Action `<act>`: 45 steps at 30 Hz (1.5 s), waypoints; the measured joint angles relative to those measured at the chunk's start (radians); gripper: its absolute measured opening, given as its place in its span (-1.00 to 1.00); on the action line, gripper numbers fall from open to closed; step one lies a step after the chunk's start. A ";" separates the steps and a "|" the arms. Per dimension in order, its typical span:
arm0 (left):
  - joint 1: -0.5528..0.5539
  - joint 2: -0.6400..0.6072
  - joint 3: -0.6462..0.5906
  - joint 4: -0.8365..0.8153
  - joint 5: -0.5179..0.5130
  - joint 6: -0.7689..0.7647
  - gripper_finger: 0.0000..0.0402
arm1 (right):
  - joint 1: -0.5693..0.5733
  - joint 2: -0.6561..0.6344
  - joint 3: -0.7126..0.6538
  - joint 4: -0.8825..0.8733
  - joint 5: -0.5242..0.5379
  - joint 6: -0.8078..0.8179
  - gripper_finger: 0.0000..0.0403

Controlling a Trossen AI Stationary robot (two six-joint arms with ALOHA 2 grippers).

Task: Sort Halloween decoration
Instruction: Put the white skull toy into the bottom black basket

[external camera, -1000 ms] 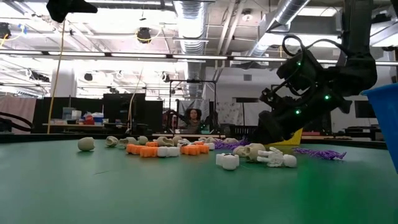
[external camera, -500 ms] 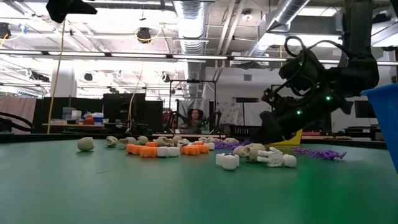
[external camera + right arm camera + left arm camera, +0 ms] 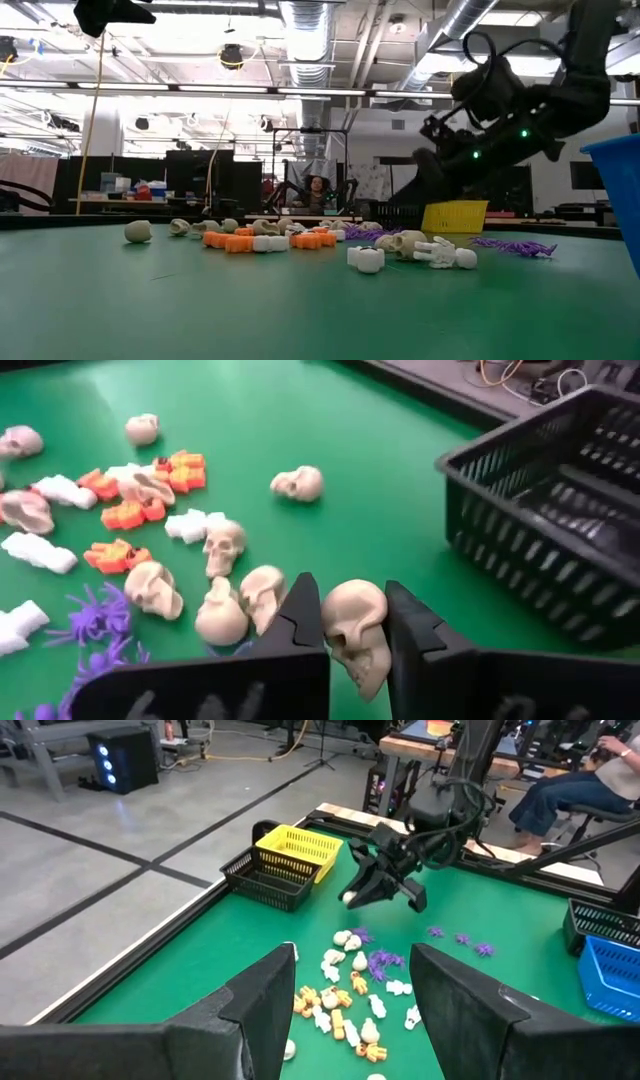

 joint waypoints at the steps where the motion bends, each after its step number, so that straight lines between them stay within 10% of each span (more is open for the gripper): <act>1: 0.000 0.000 0.000 0.000 0.000 0.000 -0.06 | 0.002 -0.021 0.000 -0.002 -0.001 0.000 -0.78; 10: 0.000 0.000 0.000 0.000 0.000 0.000 -0.06 | 0.139 -0.252 0.001 -0.192 -0.054 0.092 -0.78; 25: 0.000 0.000 0.000 0.002 -0.005 0.002 -0.06 | 0.637 -0.550 0.036 -0.407 -0.257 0.726 -0.78; 45: 0.000 0.000 0.000 0.002 -0.043 -0.002 -0.06 | 1.132 -0.412 0.595 -1.589 -0.160 1.441 -0.78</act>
